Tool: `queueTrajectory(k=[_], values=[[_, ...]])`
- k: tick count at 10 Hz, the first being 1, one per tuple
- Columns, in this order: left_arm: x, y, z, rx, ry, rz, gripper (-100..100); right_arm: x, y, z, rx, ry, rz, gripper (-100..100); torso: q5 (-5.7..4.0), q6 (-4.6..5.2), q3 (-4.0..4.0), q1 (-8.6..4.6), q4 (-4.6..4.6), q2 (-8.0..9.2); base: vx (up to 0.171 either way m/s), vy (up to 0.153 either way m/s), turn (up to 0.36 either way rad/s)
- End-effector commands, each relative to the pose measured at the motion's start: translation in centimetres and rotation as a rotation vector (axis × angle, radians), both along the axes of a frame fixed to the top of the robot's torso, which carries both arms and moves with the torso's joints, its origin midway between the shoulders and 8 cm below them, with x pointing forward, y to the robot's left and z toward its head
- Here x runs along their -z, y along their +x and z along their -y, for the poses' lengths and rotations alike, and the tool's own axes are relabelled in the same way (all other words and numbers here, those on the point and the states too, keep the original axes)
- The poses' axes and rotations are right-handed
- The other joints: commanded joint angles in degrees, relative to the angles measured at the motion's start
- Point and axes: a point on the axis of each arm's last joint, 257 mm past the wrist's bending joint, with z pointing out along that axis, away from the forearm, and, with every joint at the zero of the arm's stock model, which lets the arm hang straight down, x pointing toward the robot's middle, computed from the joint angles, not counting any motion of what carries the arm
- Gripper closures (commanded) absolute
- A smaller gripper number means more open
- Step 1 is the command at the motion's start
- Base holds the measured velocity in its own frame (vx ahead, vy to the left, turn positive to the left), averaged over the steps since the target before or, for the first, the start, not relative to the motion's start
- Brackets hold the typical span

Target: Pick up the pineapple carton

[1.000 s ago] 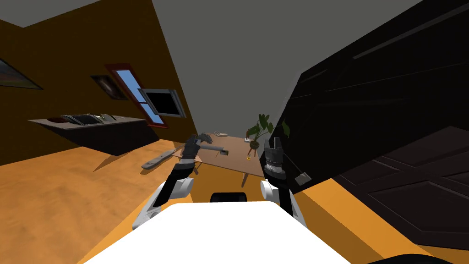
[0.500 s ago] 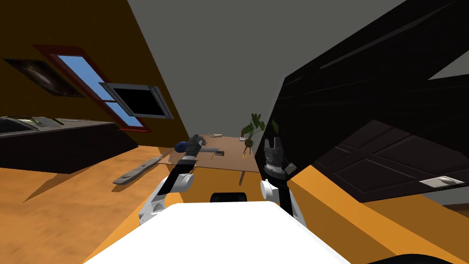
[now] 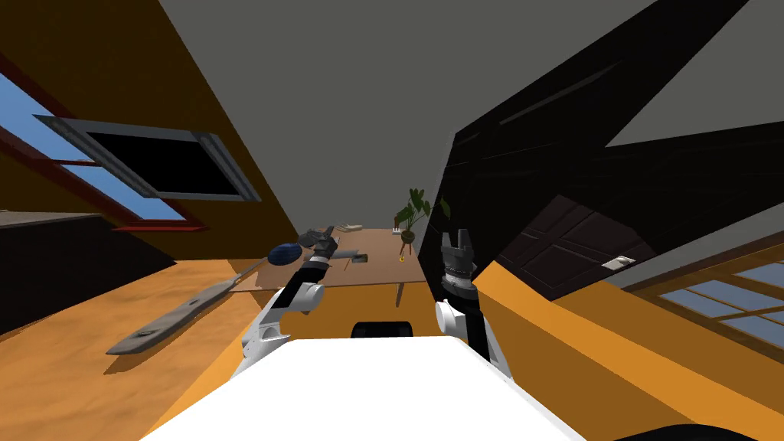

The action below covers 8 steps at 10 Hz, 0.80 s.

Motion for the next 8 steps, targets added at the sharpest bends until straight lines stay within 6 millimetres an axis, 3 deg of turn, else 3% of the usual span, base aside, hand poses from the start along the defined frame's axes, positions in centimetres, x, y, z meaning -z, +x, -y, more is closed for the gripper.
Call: queueTrajectory(k=[1, 4, 7, 8], values=[[0.9, 0.6, -0.7, -0.002, -0.013, -0.038, -100, 0.0, 0.0, 0.0, 0.000, 0.000, 0.000, 0, 0.00, 0.00, 0.00, 0.00, 0.00, 0.00, -0.001, 0.027, -0.171], [4.0, 2.5, -2.9, -0.015, -0.060, -0.142, -100, 0.0, 0.0, 0.0, 0.000, 0.000, 0.000, 0, 0.01, -0.06, 0.02, 0.03, 0.01, 0.03, -0.007, 0.031, -0.306], [6.5, 3.4, -4.3, -0.029, -0.089, -0.228, -100, 0.0, 0.0, 0.0, 0.000, 0.000, 0.000, 0, 0.01, -0.03, 0.01, 0.05, 0.00, 0.02, -0.008, 0.035, -0.191], [7.9, 4.1, -5.7, -0.043, -0.118, -0.271, -100, 0.0, 0.0, 0.0, 0.000, 0.000, 0.000, 0, 0.01, -0.09, 0.01, 0.04, 0.00, 0.01, -0.007, 0.039, -0.375]])
